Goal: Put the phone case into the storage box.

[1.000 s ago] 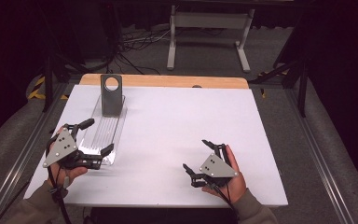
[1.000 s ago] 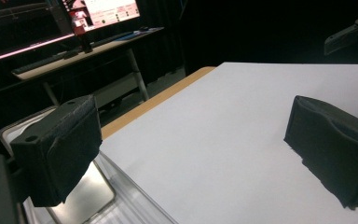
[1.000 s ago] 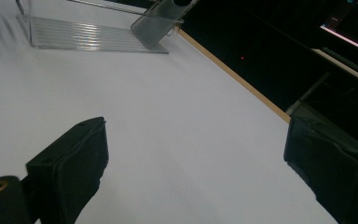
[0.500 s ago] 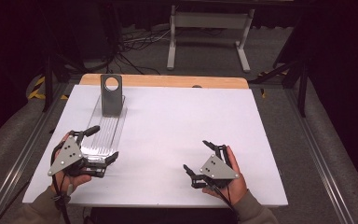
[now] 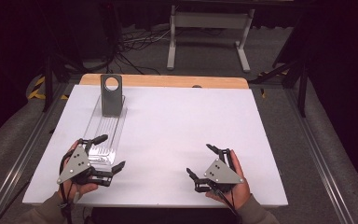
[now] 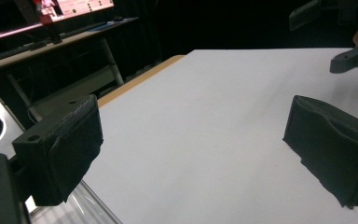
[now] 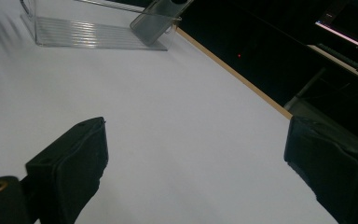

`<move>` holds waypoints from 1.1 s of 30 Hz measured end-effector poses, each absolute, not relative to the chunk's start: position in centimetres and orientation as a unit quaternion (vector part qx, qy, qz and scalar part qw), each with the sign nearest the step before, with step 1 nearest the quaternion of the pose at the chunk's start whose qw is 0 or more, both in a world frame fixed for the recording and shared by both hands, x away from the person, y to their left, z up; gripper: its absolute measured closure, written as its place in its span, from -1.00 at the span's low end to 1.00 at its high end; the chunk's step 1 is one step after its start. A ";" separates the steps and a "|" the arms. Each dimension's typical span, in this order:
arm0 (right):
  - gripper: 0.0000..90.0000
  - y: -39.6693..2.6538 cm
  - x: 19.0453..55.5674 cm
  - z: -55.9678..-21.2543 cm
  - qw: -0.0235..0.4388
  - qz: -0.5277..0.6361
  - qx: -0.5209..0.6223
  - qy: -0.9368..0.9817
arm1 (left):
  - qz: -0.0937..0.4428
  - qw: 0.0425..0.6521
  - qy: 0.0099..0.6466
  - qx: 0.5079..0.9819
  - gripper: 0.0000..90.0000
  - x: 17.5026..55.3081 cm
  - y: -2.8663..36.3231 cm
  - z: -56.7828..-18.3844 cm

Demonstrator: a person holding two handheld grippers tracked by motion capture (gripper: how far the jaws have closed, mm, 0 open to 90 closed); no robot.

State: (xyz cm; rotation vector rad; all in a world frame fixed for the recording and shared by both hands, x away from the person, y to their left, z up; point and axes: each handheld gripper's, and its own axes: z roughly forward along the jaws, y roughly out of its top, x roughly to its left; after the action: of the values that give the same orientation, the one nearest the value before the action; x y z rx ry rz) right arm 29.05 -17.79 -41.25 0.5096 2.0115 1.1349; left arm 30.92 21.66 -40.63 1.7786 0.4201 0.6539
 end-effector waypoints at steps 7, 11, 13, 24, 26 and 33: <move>-0.85 -17.8 29.0 -41.3 0.376 0.446 0.199 0.787 | 0.260 0.559 0.174 0.768 -0.91 30.4 20.7 -41.8; -0.85 -17.8 29.0 -41.4 0.375 0.449 0.200 0.786 | 0.252 0.557 0.173 0.772 -0.92 30.2 20.2 -42.5; -0.85 -17.8 29.0 -41.4 0.375 0.450 0.201 0.785 | 0.250 0.557 0.173 0.773 -0.92 30.1 20.1 -42.6; -0.85 -17.5 28.9 -41.7 0.368 0.454 0.196 0.788 | 0.238 0.553 0.169 0.781 -0.92 30.1 19.5 -43.3; -0.85 -17.5 28.8 -41.7 0.367 0.456 0.197 0.787 | 0.234 0.554 0.170 0.780 -0.92 30.2 19.5 -43.3; -0.86 -17.7 28.9 -41.8 0.364 0.458 0.196 0.787 | 0.236 0.555 0.175 0.778 -0.92 30.4 19.5 -43.3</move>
State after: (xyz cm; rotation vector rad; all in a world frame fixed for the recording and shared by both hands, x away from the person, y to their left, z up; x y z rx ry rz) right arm 28.86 -17.66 -41.78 0.5053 2.0243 1.1798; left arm 30.45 19.46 -43.25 1.8387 0.4143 0.5571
